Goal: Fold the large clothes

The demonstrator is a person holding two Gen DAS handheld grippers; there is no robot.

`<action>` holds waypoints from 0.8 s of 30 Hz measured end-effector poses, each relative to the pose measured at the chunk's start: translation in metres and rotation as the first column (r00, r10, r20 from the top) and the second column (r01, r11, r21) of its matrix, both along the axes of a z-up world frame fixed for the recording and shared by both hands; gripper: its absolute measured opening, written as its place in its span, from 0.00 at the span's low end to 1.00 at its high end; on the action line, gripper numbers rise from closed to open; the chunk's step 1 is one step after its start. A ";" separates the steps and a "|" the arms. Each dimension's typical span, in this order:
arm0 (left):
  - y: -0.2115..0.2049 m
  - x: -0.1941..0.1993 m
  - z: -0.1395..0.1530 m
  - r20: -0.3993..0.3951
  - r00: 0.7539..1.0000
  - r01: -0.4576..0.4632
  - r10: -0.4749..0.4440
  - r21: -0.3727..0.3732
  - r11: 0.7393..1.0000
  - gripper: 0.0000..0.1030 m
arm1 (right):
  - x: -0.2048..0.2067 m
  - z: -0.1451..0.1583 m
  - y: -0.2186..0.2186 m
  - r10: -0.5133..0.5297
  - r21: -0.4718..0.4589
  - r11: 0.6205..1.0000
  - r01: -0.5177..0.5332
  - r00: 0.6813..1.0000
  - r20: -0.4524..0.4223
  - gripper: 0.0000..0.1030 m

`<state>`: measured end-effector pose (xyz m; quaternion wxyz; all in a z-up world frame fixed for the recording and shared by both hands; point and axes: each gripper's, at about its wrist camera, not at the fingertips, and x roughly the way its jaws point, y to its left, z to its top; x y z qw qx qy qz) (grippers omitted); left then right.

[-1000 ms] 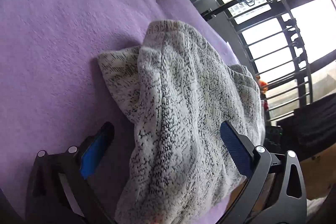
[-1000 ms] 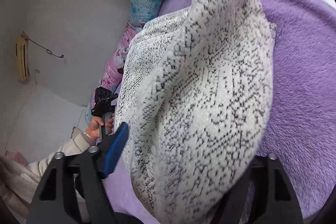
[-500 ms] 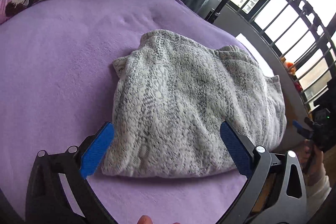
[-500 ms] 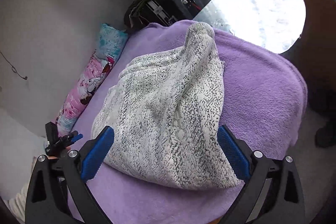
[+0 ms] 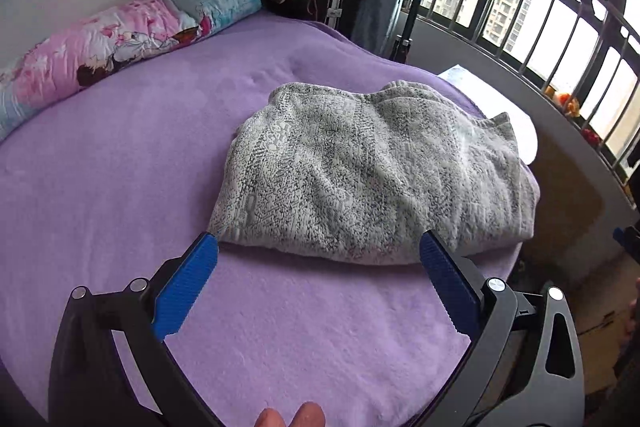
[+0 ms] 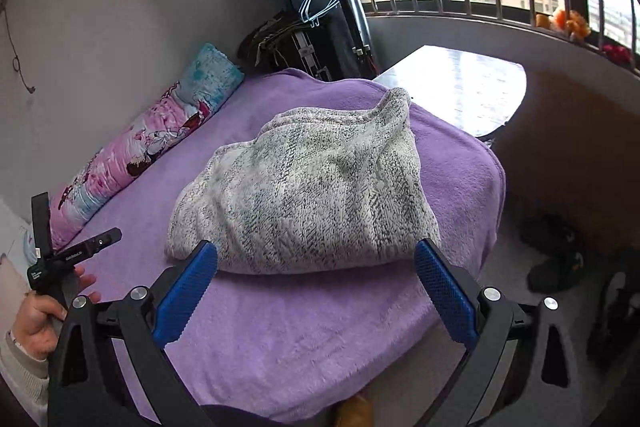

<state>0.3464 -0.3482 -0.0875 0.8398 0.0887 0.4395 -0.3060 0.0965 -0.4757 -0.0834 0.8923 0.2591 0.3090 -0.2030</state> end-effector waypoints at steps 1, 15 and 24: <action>0.003 -0.012 0.006 0.015 1.000 -0.008 0.008 0.010 1.000 0.94 | -0.004 0.004 0.013 0.005 -0.013 1.000 -0.005 1.000 -0.001 0.94; 0.054 -0.139 0.053 0.061 0.991 -0.118 0.117 0.022 0.993 0.94 | -0.050 0.051 0.138 0.090 -0.146 0.985 -0.096 0.995 -0.043 0.94; 0.062 -0.209 0.094 0.144 0.988 -0.061 0.064 -0.020 0.998 0.94 | -0.099 0.078 0.178 -0.006 -0.244 0.970 0.002 1.000 -0.017 0.94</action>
